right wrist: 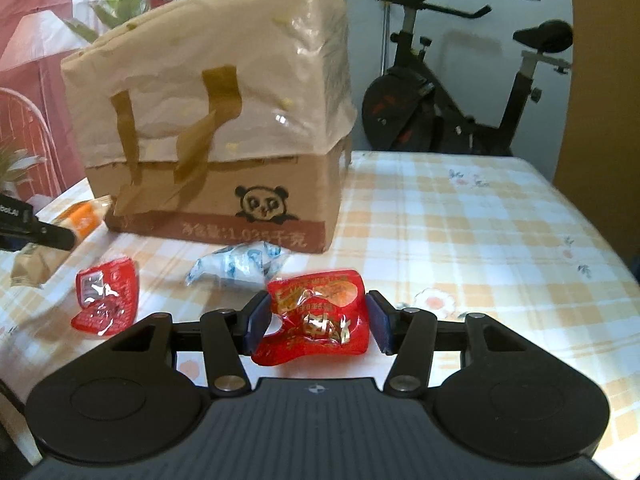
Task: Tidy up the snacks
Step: 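Grasp the orange-labelled bread stick with the left gripper and lift it, then carry both snacks over the paper bag and open both grippers to drop them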
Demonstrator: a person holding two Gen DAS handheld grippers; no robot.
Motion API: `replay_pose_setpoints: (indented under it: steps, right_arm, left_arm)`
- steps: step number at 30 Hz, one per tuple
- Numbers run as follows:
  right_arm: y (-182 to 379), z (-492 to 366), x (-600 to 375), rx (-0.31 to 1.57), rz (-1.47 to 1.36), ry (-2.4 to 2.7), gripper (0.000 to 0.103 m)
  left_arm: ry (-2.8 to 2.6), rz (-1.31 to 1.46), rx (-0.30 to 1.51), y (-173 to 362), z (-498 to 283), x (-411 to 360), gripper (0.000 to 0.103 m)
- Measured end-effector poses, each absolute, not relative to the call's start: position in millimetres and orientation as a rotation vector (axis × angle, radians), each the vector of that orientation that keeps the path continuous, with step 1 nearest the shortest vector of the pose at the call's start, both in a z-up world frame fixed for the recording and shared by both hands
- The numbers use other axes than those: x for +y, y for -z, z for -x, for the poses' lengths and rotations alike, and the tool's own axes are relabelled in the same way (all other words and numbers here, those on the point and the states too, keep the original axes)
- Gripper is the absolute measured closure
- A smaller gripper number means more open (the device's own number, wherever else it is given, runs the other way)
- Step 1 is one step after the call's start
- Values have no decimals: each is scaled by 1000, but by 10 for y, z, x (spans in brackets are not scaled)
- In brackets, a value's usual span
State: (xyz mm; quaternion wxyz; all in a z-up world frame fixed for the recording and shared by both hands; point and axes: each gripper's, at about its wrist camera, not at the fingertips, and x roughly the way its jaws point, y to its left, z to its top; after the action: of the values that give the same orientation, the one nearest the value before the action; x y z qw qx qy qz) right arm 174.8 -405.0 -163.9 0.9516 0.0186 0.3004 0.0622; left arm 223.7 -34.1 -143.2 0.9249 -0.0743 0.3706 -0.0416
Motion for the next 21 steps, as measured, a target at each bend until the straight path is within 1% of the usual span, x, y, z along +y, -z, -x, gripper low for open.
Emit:
replay_pose_setpoints:
  steps: [3,9,14,18,21]
  right_arm:
    - [1521,-1714,-4037,548,-3,-121,49]
    - [1236,-1707,-4003,447,14,-134,49]
    - [839,-1756,-3961,325,18,-162,49]
    - [480,-1868,-3890,226,25,-209,49]
    - [261,-2017,-3833,188,24,-254,49]
  left_arm:
    - [64,167,716,1334,-2196,-261,64]
    - [17,166,546,970,-2091,-178,64]
    - [36,206,473,599,-2122,-78,64]
    - [54,194,399,308,-2218,-138,64]
    - [74,179,346,102,-2293,-215,64]
